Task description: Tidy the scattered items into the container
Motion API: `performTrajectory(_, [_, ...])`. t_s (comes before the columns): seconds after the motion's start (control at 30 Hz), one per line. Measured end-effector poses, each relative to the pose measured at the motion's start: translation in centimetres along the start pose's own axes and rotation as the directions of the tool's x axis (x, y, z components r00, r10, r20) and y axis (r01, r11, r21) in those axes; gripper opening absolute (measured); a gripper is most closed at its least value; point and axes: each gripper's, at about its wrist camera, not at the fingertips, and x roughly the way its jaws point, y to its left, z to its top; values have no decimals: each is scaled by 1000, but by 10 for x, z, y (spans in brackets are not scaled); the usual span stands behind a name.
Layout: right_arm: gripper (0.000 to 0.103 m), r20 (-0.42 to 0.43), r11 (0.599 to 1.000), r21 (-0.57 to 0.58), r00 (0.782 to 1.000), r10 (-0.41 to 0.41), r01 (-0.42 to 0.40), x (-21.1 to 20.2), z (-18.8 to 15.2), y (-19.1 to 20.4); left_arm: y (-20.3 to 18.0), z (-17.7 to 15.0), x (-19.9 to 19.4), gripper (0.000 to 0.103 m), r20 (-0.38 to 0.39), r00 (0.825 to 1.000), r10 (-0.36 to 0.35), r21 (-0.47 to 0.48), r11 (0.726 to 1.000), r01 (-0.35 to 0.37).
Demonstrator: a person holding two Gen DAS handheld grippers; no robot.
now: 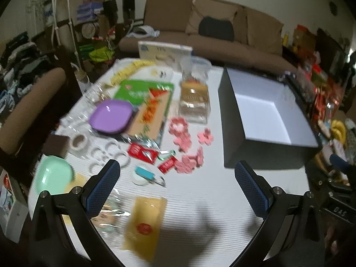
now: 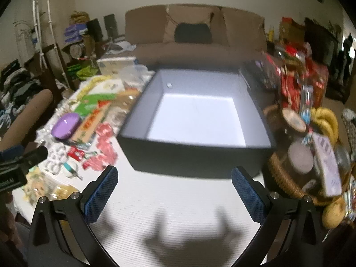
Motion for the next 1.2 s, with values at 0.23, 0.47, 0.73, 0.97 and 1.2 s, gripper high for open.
performTrajectory(0.23, [103,36,999,-28,998,42,-41,-27,23,35,25,17,-41,103,65,997,31,-18,999,-30])
performTrajectory(0.47, [103,44,997,-41,996,74,-72,-37,28,60,49,18,-66,103,96,994,61,-18,998,-60])
performTrajectory(0.73, [103,45,994,-65,995,93,-90,-44,24,86,75,5,-68,103,70,995,77,-29,997,-76])
performTrajectory(0.97, [103,22,988,-74,990,138,-136,-47,6,107,91,-22,-70,103,47,994,96,-16,995,-95])
performTrajectory(1.2, [103,7,979,-88,983,183,-182,-58,-20,122,106,-51,-80,103,39,992,117,-16,993,-116])
